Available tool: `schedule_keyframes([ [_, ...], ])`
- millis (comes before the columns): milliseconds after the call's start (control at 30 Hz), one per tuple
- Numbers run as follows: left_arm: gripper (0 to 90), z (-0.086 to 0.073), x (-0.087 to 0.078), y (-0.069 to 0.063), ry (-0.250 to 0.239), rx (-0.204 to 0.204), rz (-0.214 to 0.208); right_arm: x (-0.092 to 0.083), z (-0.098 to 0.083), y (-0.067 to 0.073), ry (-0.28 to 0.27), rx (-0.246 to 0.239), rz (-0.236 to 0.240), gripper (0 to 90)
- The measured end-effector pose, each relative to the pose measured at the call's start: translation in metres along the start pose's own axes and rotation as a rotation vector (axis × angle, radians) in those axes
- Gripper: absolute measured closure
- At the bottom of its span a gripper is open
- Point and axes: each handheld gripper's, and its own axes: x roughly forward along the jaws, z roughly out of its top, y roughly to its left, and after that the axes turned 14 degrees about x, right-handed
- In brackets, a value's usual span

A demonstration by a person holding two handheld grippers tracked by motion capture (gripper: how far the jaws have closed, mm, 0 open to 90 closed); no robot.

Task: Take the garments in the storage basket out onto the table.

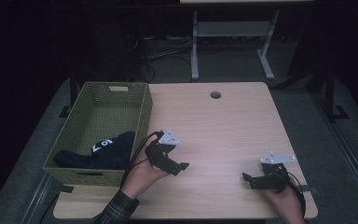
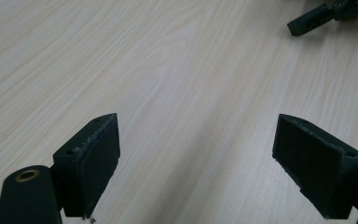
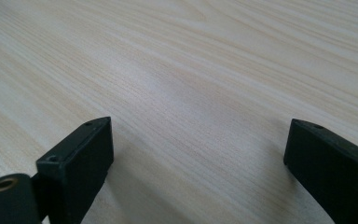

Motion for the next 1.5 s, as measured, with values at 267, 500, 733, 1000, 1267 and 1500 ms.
schedule_keyframes([
  [267,14.6,0.002,-0.004,0.003,0.008,0.015,-0.017,0.000,0.000,0.000,0.000,-0.001,0.000,7.9],
  [500,14.6,0.003,-0.004,0.004,0.023,0.031,-0.059,0.000,0.000,0.000,0.001,-0.001,0.001,7.9],
  [733,14.6,0.008,-0.010,0.007,0.035,0.051,-0.075,0.000,0.000,0.000,0.001,-0.001,0.001,7.9],
  [1000,14.6,0.011,-0.026,0.017,0.020,0.049,-0.077,0.000,0.000,0.000,0.000,-0.002,0.000,7.9],
  [1267,15.0,0.012,-0.039,0.029,0.030,0.060,-0.074,0.000,0.000,0.000,0.000,-0.002,0.001,7.9],
  [1500,16.6,0.007,-0.052,0.039,0.012,0.057,-0.063,0.000,0.000,0.000,0.000,-0.003,-0.001,7.9],
])
